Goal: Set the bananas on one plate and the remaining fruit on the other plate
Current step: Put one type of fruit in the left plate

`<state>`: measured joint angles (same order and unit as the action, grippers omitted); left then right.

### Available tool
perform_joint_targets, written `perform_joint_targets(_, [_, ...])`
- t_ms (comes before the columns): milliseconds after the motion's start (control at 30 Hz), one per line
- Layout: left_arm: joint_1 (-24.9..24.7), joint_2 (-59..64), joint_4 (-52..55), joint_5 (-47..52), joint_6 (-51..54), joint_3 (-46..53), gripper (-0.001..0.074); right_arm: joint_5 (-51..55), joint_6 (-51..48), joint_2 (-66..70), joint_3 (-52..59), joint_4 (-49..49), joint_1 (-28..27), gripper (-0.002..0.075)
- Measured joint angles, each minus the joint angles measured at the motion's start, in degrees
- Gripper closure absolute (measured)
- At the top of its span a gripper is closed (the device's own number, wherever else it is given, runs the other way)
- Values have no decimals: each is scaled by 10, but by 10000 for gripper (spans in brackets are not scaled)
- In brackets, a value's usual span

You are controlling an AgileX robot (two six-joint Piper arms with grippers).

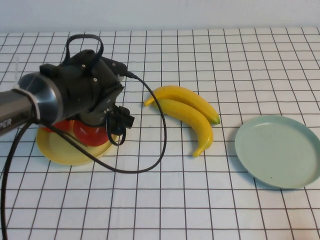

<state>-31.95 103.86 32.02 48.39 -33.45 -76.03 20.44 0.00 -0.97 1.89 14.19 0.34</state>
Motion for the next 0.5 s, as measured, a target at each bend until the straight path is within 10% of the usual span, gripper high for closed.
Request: perform_joint_targets(500, [-65,-14,292,-42,-374,155,97,0,0,0,0,0,0,743])
